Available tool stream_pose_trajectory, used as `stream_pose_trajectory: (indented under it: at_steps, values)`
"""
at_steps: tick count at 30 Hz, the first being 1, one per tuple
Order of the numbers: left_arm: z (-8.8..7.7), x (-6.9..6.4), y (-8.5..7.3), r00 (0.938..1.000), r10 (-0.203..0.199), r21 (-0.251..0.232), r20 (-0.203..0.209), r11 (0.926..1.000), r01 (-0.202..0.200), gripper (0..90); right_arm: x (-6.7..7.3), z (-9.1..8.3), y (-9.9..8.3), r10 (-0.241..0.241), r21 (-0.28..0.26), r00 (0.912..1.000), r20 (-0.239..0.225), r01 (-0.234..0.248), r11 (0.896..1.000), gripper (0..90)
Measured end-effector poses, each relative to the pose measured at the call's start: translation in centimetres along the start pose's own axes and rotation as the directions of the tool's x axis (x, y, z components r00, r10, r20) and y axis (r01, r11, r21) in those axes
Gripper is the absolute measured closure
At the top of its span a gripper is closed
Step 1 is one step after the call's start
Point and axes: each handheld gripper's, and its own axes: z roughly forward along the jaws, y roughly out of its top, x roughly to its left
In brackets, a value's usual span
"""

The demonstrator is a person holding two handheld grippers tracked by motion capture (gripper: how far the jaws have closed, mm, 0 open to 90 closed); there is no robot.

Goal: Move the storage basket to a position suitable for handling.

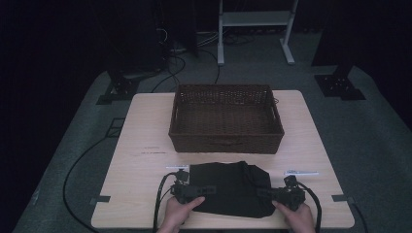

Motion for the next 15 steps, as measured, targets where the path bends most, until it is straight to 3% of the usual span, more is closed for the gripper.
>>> stream_pose_trajectory:
  at_steps: [7,15]
  values:
    - [-0.40,0.25,-0.16,0.9984,-0.004,-0.021,0.057,0.9998,0.005,56.4,0.31,-0.36,0.17,-0.005,-0.019,0.9998,-0.017,0.005,1.000,77.9]
    - [-0.85,0.16,-0.12,0.9971,-0.010,-0.032,0.076,0.9994,0.012,56.9,0.59,-0.96,0.52,-0.012,-0.046,0.9991,-0.041,0.011,0.999,78.2]
